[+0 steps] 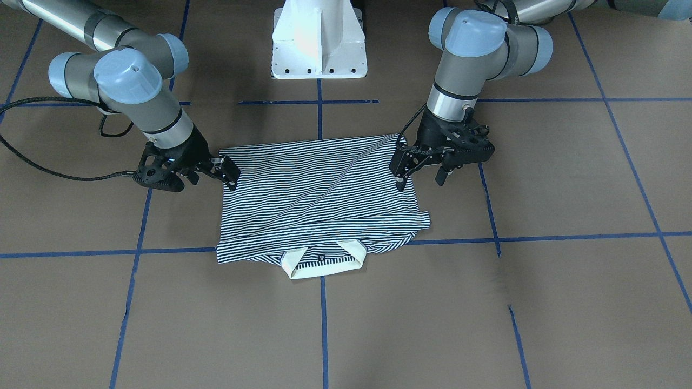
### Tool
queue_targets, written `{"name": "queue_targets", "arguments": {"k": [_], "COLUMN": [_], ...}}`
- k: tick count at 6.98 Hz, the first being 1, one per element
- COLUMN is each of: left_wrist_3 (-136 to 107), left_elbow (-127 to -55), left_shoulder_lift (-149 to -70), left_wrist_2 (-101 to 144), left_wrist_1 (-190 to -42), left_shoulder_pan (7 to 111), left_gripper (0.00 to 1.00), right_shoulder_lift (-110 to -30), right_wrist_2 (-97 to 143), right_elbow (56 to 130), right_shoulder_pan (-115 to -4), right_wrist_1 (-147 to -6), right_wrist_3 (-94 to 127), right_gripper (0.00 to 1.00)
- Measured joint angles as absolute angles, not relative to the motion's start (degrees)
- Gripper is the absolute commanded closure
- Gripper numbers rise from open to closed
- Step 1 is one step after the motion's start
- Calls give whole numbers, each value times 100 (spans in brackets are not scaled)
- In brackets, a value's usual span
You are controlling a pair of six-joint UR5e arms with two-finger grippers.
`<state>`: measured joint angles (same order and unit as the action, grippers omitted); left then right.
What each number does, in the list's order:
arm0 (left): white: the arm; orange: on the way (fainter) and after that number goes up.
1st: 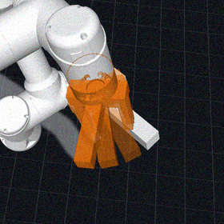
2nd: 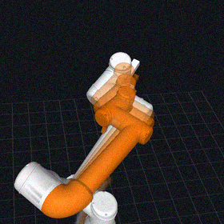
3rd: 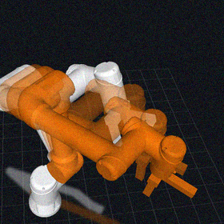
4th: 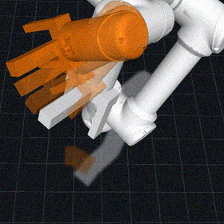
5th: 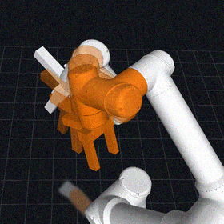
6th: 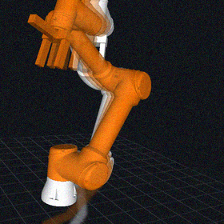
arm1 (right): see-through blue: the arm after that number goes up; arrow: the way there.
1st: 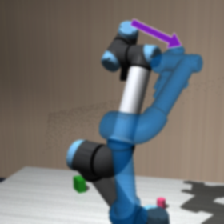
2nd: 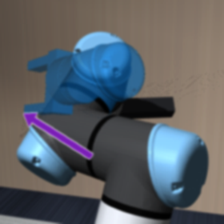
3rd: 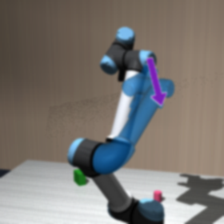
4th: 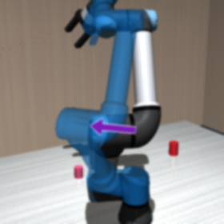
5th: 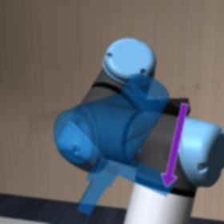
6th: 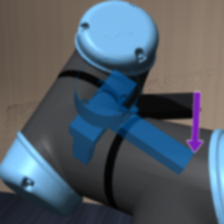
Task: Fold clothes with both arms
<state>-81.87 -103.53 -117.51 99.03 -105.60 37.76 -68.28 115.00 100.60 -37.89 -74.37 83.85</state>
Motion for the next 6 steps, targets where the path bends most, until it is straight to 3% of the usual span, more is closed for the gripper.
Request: {"name": "queue_targets", "arguments": {"k": [6], "left_wrist_3": [-8211], "left_elbow": [-10531], "left_shoulder_lift": [-11760], "left_wrist_2": [9905], "left_wrist_1": [-10539], "left_shoulder_pan": [3768], "left_gripper": [0], "right_shoulder_lift": [-7024], "right_wrist_2": [11218], "right_elbow": [10190], "right_shoulder_pan": [-3221], "right_wrist_1": [-7692], "right_wrist_3": [8752], "right_gripper": [0]}}
